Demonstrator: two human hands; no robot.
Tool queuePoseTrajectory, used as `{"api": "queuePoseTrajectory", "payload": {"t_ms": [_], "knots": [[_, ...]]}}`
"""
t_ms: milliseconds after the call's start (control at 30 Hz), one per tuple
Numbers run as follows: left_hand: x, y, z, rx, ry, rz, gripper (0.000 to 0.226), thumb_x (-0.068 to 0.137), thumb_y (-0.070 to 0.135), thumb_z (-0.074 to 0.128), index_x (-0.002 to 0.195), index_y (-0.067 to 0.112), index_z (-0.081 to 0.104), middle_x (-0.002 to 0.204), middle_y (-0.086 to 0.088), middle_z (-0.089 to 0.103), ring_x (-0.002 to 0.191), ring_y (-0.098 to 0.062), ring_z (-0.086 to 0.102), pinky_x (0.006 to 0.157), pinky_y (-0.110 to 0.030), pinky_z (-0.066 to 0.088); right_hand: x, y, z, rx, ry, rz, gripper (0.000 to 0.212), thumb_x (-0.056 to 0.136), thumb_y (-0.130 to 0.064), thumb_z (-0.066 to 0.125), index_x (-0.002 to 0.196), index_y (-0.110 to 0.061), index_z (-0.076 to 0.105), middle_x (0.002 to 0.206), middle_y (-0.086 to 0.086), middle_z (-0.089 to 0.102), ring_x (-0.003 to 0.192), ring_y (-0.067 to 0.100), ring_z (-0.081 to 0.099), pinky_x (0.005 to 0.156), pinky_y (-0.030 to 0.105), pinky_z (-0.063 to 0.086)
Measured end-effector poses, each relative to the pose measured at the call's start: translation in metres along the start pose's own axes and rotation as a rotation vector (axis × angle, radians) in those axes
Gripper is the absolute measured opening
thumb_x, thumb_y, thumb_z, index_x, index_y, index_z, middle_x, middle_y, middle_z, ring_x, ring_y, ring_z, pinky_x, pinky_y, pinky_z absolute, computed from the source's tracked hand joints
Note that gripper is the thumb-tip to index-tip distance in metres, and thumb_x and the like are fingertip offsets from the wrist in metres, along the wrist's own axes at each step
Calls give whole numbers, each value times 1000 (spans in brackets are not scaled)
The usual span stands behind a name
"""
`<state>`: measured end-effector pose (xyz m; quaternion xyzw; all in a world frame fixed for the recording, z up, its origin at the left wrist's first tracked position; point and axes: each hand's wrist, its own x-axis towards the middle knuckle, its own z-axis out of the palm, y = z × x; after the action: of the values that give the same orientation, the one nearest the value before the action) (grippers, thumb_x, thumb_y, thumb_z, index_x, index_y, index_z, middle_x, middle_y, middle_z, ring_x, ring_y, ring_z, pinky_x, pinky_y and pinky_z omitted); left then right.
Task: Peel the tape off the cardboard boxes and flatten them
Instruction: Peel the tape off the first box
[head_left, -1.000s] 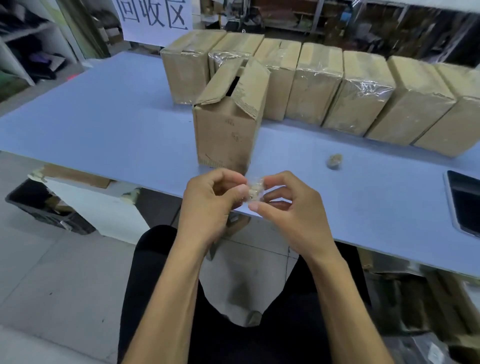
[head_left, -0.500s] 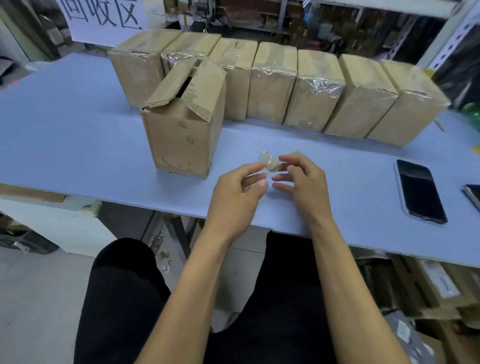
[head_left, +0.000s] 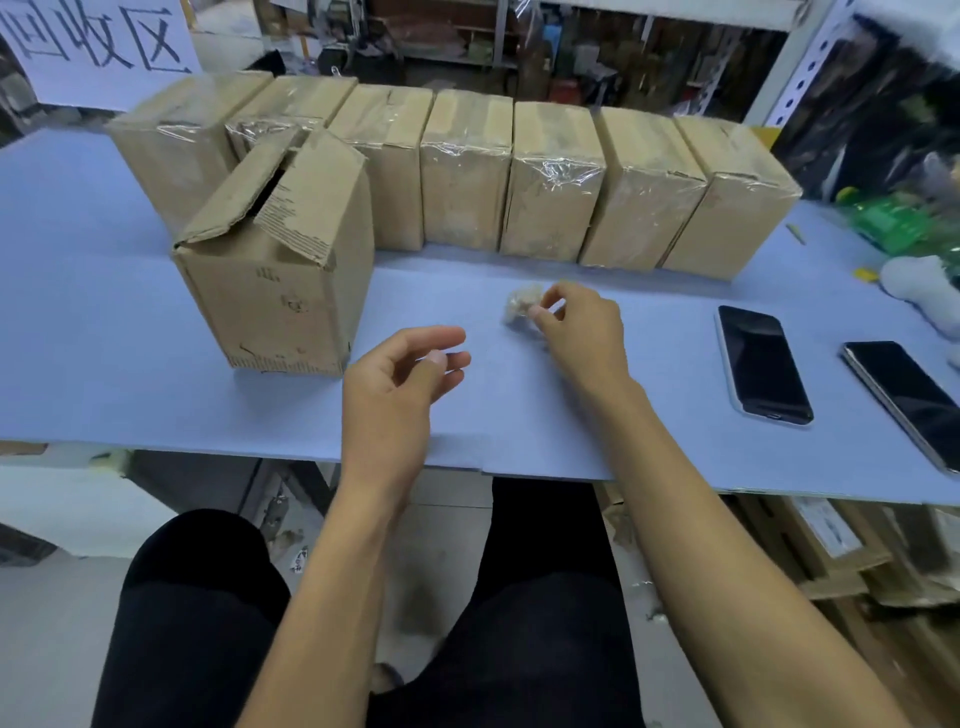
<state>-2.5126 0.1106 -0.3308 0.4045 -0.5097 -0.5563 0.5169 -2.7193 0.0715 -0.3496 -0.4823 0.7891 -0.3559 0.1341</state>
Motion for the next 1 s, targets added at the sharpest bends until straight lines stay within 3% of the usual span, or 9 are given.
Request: {"api": "queuePoseTrajectory", "payload": {"t_ms": [100,267,367,500,600,667,767,900,1000], "knots": [[3,7,-17,9,65,45,27,99,-4,49,99,9,73,93,-2,74,92,-19,72,83,-25,57,3,-7,2,-183,-51,-69,29,100,-28,56,127,-18,62,104,9,67,103,28,58,74,33,38],[4,10,-50,55,163,41,29,98,-4,49,93,11,74,89,-2,74,89,-19,72,88,-31,59,2,-18,9,-251,-44,-165,55,103,-17,48,156,-18,33,121,14,59,114,33,53,83,38,40],[3,14,-66,116,220,72,30,97,-3,51,89,14,75,82,0,74,86,-19,71,85,-31,59,-9,-37,14,-178,64,-269,59,97,-7,49,154,-17,38,121,13,55,102,32,55,79,38,43],[4,25,-94,244,423,134,24,91,9,59,86,27,74,80,8,71,82,-13,66,90,-38,57,-34,-79,26,33,84,-387,38,95,-13,56,133,-14,62,114,6,60,90,20,60,84,39,49],[11,36,-116,300,525,136,21,90,16,65,107,27,68,107,11,69,102,-7,63,99,-33,52,-57,-110,37,231,-36,-391,38,98,-30,62,135,-22,60,121,1,60,99,11,59,89,31,50],[20,42,-124,344,485,113,37,92,20,68,127,29,59,130,10,60,120,-9,57,95,-22,47,-66,-126,45,328,-97,-353,51,97,-41,61,145,-30,49,134,-3,56,116,13,57,97,35,49],[33,50,-122,379,381,107,54,94,25,68,143,28,47,140,7,52,122,-7,53,89,-15,42,-77,-143,57,441,-151,-292,64,94,-49,62,151,-37,37,147,-10,48,130,13,50,107,42,46],[40,62,-116,404,382,122,55,90,36,71,140,28,50,106,15,65,92,13,59,79,-12,45,-89,-161,65,407,-158,-242,62,91,-46,66,147,-34,43,140,-7,51,123,9,50,105,33,44],[24,65,-119,488,437,131,44,83,47,76,122,30,64,79,11,64,76,1,62,70,-19,46,-104,-159,63,446,-113,-189,55,83,-51,69,132,-36,49,124,-8,60,113,11,58,97,38,50]]}}
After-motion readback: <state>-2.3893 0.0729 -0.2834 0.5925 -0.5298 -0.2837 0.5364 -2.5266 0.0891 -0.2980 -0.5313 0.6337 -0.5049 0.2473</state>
